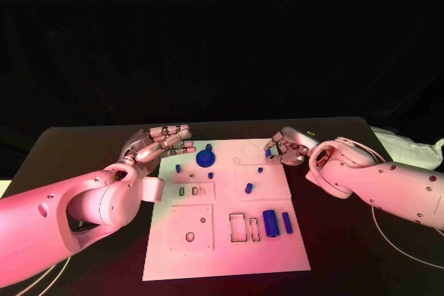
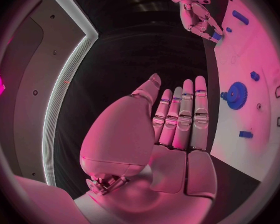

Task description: Assemble the parts on the task board

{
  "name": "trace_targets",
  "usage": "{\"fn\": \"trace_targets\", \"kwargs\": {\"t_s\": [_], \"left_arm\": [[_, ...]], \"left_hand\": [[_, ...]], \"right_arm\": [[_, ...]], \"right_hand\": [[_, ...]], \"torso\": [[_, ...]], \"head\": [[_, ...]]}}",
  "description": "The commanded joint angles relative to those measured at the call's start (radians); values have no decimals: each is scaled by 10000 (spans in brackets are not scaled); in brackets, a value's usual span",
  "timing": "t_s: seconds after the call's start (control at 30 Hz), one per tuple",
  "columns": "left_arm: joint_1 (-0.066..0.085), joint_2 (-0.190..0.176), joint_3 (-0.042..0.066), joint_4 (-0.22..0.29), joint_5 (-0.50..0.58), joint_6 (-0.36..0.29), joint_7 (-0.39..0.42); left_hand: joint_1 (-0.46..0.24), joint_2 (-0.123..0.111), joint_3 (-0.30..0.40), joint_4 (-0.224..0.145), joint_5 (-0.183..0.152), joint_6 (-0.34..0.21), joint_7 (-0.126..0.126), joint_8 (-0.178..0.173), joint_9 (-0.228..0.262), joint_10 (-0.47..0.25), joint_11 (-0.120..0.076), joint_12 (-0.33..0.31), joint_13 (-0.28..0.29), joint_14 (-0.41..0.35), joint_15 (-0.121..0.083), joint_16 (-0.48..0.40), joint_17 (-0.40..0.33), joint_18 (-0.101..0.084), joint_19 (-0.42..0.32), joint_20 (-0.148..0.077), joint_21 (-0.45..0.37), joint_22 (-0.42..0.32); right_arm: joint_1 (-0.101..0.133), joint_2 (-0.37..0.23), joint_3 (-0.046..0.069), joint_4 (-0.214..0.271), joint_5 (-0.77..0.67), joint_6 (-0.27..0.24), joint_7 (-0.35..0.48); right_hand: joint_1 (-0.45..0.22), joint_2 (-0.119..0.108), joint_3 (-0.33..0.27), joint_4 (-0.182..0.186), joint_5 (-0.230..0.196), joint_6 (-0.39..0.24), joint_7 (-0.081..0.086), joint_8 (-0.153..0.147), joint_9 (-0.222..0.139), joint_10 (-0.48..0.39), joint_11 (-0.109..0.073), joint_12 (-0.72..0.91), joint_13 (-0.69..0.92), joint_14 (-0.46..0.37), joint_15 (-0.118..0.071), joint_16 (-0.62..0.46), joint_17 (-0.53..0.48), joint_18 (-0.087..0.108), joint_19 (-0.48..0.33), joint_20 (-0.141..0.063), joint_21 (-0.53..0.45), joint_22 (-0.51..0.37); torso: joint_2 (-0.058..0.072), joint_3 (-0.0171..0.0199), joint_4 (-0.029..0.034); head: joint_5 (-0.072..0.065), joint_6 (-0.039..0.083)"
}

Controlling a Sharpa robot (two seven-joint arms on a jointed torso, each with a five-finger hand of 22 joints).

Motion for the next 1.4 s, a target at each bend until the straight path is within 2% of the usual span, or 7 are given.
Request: {"fn": "trace_targets", "kwargs": {"t_s": [0.03, 0.23, 0.37, 0.63, 0.8, 1.07, 1.4], "left_arm": [[7, 17, 7, -42, 0, 193, 43], [7, 21, 7, -152, -17, 232, 54], [7, 13, 7, -218, 20, 237, 71], [10, -30, 7, -211, 91, 221, 90], [12, -66, 8, -175, 103, 208, 95], [13, -33, 8, -188, 109, 212, 95], [12, -15, 8, -214, 111, 212, 94]], "left_hand": [[-32, 90, -24, -61, -3, 68, 23, -63, -12, 30, 32, -56, -9, 94, -9, -21, 8, 93, 89, -2, -42, -8], [-29, 95, -20, -71, -3, 67, 23, -65, -13, 27, 33, -58, -10, 97, -9, -25, 10, 93, 92, -3, -43, -9], [-29, 95, -20, -71, -3, 67, 23, -65, -13, 27, 33, -58, -10, 97, -9, -25, 10, 93, 92, -3, -43, -9], [-29, 95, -20, -71, -3, 67, 23, -65, -13, 27, 33, -58, -10, 97, -9, -25, 10, 93, 92, -3, -43, -9], [-29, 95, -20, -71, -3, 67, 23, -65, -13, 27, 33, -58, -10, 97, -9, -25, 10, 93, 92, -3, -43, -9], [-29, 95, -20, -71, -3, 67, 23, -65, -13, 27, 33, -58, -10, 97, -9, -25, 10, 93, 92, -3, -43, -9], [-30, 104, -15, -89, -3, 72, 18, -67, -12, 30, 31, -56, -9, 103, -9, -36, 15, 91, 98, -5, -47, -11]], "right_arm": [[112, 48, 24, 509, 67, -318, -1013], [200, 585, 25, 1224, -424, -116, -1873], [150, 1208, -48, 1448, -929, 72, -2294], [-116, 2123, -237, 1390, -1497, 355, -2730], [-343, 2500, -302, 1281, -1642, 471, -2846], [-599, 2910, -352, 1165, -1781, 590, -2909], [-718, 3062, -375, 1128, -1834, 815, -2884]], "right_hand": [[52, 252, 71, -6, 37, 182, -154, 39, 77, -46, -39, -146, 650, 764, -53, -35, 1282, -137, -46, -53, -23, 905], [-16, 263, 109, -23, 44, 130, -145, 7, 70, -140, -37, -356, 521, 750, -58, -75, 1222, -128, -73, -66, -41, 863], [-38, 264, 125, -34, 58, 113, -140, -4, 67, -181, -33, -447, 465, 744, -58, -93, 1195, -122, -92, -69, -53, 834], [-98, 236, 143, -56, 97, 98, -133, -16, 67, -223, -28, -540, 411, 733, -55, -126, 1147, -108, -132, -72, -79, 772], [-130, 213, 146, -68, 113, 96, -131, -19, 68, -239, -26, -576, 391, 727, -55, -144, 1120, -100, -156, -72, -94, 735], [-174, 188, 149, -77, 147, 95, -129, -21, 69, -236, -25, -571, 397, 725, -54, -152, 1110, -97, -163, -73, -101, 723], [-254, 144, 140, -80, 180, 92, -127, -26, 71, -229, -22, -567, 403, 726, -53, -156, 1108, -98, -160, -73, -103, 725]], "torso": [[-8, -17, 14], [-61, -86, 78], [-86, -138, 140], [-115, -248, 244], [-115, -298, 269], [-112, -277, 268], [-106, -253, 261]], "head": [[2, 20], [94, -65], [161, -149], [239, -293], [306, -347], [379, -410], [481, -480]]}}
